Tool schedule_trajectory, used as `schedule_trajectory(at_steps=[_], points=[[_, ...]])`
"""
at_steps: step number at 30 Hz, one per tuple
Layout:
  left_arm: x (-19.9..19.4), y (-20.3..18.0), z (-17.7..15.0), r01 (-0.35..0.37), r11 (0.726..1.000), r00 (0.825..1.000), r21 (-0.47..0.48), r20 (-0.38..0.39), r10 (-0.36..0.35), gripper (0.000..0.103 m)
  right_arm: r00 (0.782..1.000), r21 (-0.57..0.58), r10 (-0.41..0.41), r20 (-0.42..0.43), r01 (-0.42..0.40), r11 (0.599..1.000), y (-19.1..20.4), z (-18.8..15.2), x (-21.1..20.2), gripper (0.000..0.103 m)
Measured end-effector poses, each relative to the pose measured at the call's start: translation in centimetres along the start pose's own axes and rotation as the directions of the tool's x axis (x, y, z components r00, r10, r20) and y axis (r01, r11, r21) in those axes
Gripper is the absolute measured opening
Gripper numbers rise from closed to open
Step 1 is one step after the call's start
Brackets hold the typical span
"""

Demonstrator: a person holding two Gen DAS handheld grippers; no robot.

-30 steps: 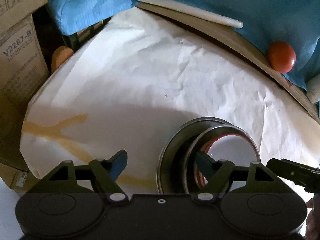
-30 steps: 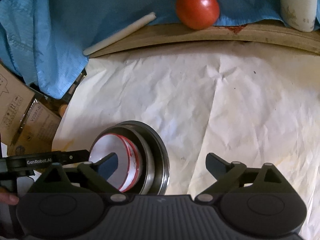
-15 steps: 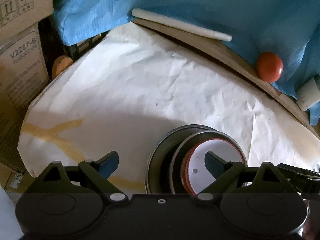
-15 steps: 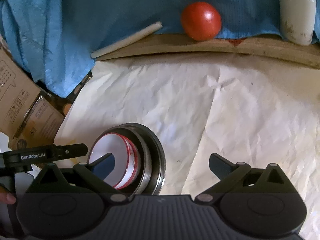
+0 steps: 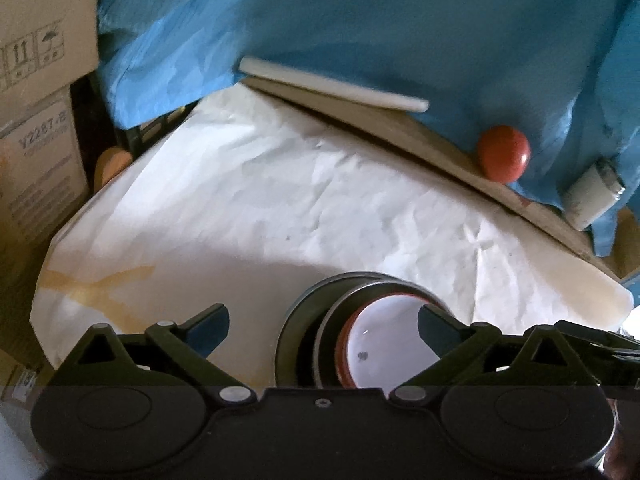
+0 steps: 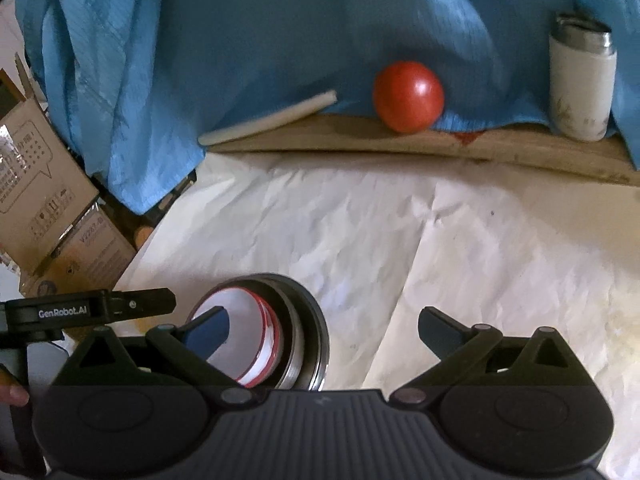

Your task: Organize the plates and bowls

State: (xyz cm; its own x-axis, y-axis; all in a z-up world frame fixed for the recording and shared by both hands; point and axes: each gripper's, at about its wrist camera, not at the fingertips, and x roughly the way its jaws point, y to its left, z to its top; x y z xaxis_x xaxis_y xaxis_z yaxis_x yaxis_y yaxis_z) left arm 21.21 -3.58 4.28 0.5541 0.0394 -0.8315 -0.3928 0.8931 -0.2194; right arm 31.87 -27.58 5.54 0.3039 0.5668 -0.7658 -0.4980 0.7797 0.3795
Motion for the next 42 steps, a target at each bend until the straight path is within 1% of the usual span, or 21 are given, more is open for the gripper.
schedule_trajectory(at_steps=[4, 8, 13, 15, 18, 21, 22, 25, 28, 33, 35, 38, 42], points=[[-0.6, 0.2, 0.0, 0.045, 0.998, 0.998, 0.031, 0.032, -0.046, 0.101, 0.998, 0.002, -0.033, 0.046, 0.033, 0.999, 0.8, -0.7, -0.9, 0.103], [-1.4, 0.6, -0.4, 0.089, 0.993, 0.993, 0.080, 0.067, -0.094, 0.101, 0.994, 0.014, -0.068, 0.090, 0.067, 0.998, 2.1, -2.0, -1.8, 0.103], [-2.6, 2.1, -1.2, 0.142, 0.984, 0.983, 0.112, 0.103, -0.153, 0.102, 0.980, 0.038, -0.118, 0.163, 0.113, 0.993, 4.2, -4.0, -3.2, 0.103], [-3.3, 2.8, -1.6, 0.158, 0.979, 0.977, 0.130, 0.123, -0.174, 0.102, 0.968, 0.048, -0.143, 0.207, 0.136, 0.990, 5.1, -4.9, -3.8, 0.103], [-4.5, 3.9, -2.5, 0.172, 0.972, 0.967, 0.159, 0.163, -0.198, 0.102, 0.941, 0.055, -0.188, 0.283, 0.179, 0.982, 6.6, -6.6, -5.0, 0.103], [-5.8, 5.0, -3.5, 0.185, 0.966, 0.957, 0.183, 0.192, -0.219, 0.102, 0.904, 0.064, -0.225, 0.364, 0.216, 0.974, 8.5, -8.4, -6.4, 0.103], [-6.1, 5.3, -3.8, 0.191, 0.962, 0.952, 0.195, 0.200, -0.230, 0.102, 0.888, 0.067, -0.237, 0.394, 0.229, 0.971, 9.2, -9.1, -6.8, 0.103], [-7.5, 6.5, -5.0, 0.202, 0.948, 0.935, 0.245, 0.239, -0.261, 0.102, 0.852, 0.078, -0.273, 0.446, 0.267, 0.961, 10.8, -10.9, -7.8, 0.103], [-8.6, 7.3, -6.2, 0.194, 0.934, 0.918, 0.300, 0.280, -0.281, 0.102, 0.828, 0.100, -0.305, 0.471, 0.294, 0.951, 12.1, -12.5, -8.4, 0.103], [-9.8, 8.5, -8.3, 0.173, 0.912, 0.893, 0.372, 0.331, -0.304, 0.102, 0.799, 0.108, -0.343, 0.494, 0.335, 0.936, 13.8, -15.2, -9.1, 0.103], [-10.0, 8.8, -9.1, 0.171, 0.906, 0.888, 0.386, 0.337, -0.311, 0.102, 0.791, 0.107, -0.356, 0.497, 0.351, 0.930, 14.3, -16.1, -9.2, 0.103], [-10.5, 9.3, -10.4, 0.172, 0.899, 0.884, 0.403, 0.339, -0.321, 0.102, 0.784, 0.113, -0.376, 0.494, 0.371, 0.922, 14.9, -17.3, -9.4, 0.103], [-11.1, 9.6, -11.7, 0.162, 0.887, 0.878, 0.432, 0.348, -0.330, 0.102, 0.782, 0.111, -0.381, 0.493, 0.378, 0.919, 15.5, -18.3, -9.8, 0.103]])
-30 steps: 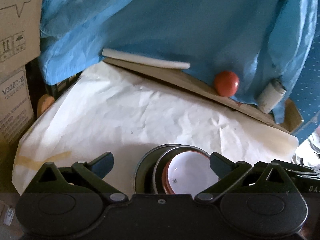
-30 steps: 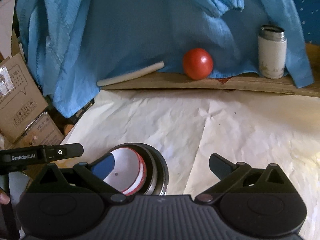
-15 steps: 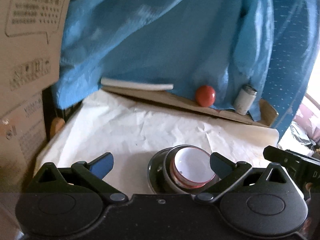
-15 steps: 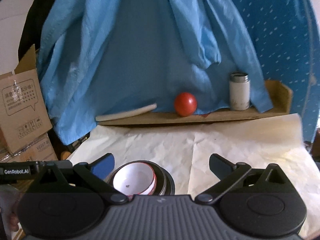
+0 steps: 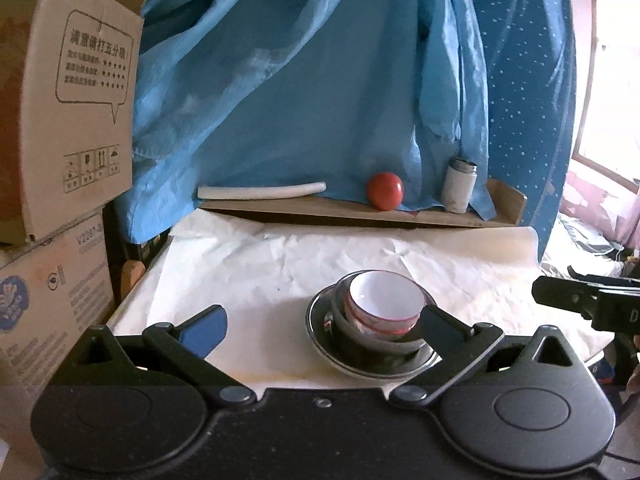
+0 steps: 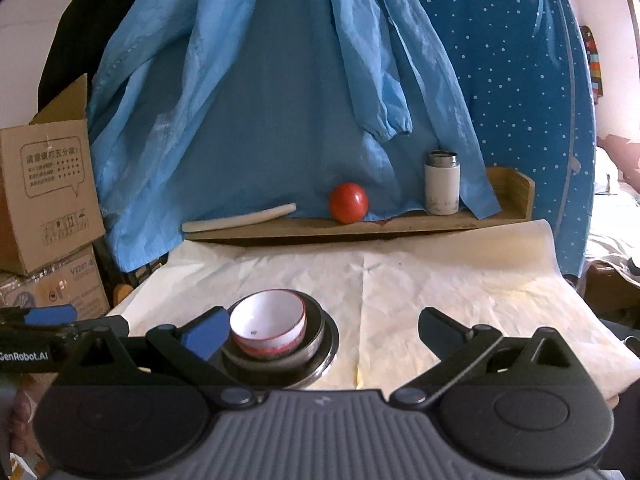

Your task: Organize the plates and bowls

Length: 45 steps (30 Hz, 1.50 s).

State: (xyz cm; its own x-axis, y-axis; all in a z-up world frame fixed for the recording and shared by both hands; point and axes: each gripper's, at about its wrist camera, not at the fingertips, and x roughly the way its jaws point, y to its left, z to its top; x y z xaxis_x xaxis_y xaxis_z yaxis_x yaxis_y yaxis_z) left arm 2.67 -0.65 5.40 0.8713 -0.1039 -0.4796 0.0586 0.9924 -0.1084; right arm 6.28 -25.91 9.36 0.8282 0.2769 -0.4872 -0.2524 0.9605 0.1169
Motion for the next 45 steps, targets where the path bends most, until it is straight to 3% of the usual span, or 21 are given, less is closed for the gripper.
schedule_trajectory(at_steps=[6, 21, 45], points=[[-0.9, -0.1, -1.0, 0.015, 1.000, 1.000, 0.010, 0.013, -0.015, 0.102, 1.000, -0.009, -0.009, -0.008, 0.009, 1.000, 0.0, -0.9, -1.1, 0.103], [-0.3, -0.4, -2.7, 0.013, 1.000, 0.998, 0.006, -0.063, -0.012, 0.102, 0.994, 0.012, -0.032, -0.101, 0.033, 0.999, -0.8, -3.1, -1.5, 0.103], [1.0, -0.3, -3.3, -0.006, 1.000, 0.991, 0.001, -0.130, 0.006, 0.102, 0.983, 0.002, -0.011, -0.181, 0.011, 1.000, -0.6, -3.4, 0.2, 0.103]])
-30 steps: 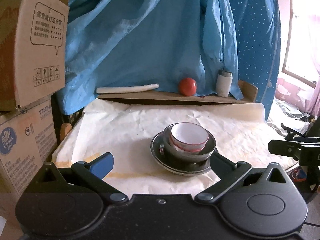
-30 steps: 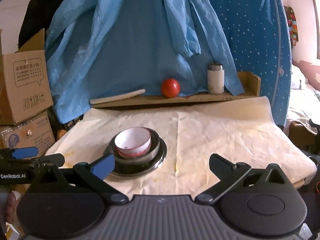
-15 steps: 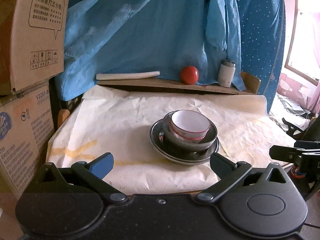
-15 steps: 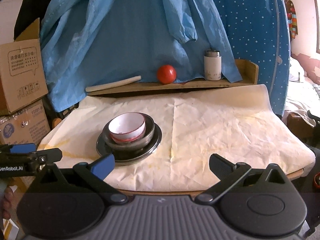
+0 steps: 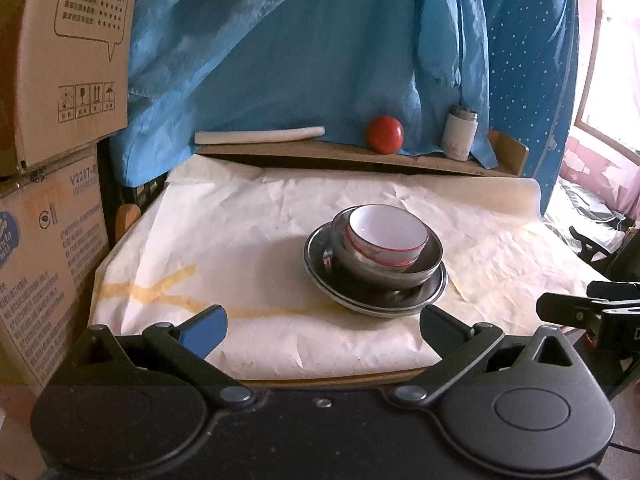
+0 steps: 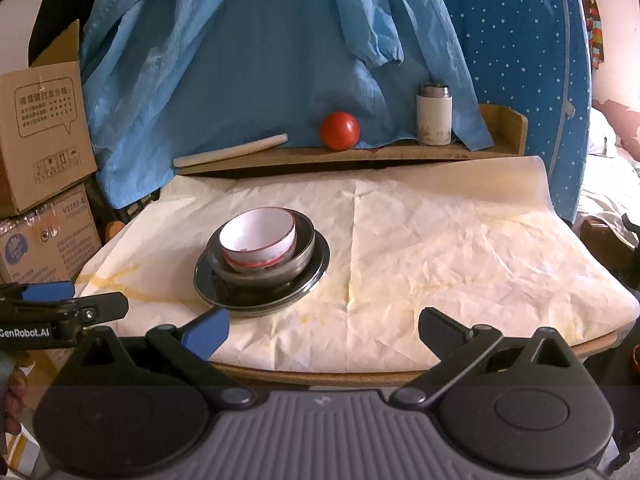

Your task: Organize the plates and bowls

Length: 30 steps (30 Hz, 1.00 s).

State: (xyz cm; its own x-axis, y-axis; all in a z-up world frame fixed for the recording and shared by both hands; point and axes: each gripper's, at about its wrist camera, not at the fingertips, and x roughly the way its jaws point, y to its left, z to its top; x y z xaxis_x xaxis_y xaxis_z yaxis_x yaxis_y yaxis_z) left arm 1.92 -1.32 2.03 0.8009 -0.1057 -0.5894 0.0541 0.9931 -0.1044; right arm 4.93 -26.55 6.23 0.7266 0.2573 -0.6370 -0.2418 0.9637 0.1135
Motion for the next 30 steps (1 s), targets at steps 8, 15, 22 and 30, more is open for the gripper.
schedule_trajectory(at_steps=[8, 15, 22, 30], points=[[0.30, 0.01, 0.01, -0.010, 1.000, 1.000, -0.001, -0.011, 0.010, 0.102, 1.000, 0.003, 0.004, -0.020, -0.004, 1.000, -0.09, -0.05, 0.39, 0.103], [0.46, -0.09, 0.03, -0.017, 1.000, 1.000, -0.001, -0.017, 0.017, 0.102, 0.999, 0.006, 0.008, -0.031, -0.008, 1.000, -0.31, -0.08, 0.58, 0.103], [0.51, -0.05, 0.04, -0.020, 1.000, 1.000, -0.002, -0.018, 0.020, 0.102, 0.999, 0.007, 0.014, -0.036, -0.014, 1.000, -0.31, -0.14, 0.67, 0.103], [0.48, 0.01, 0.02, -0.027, 1.000, 0.999, -0.003, -0.021, 0.026, 0.102, 0.999, 0.006, 0.020, -0.040, -0.020, 1.000, -0.36, -0.09, 0.79, 0.103]])
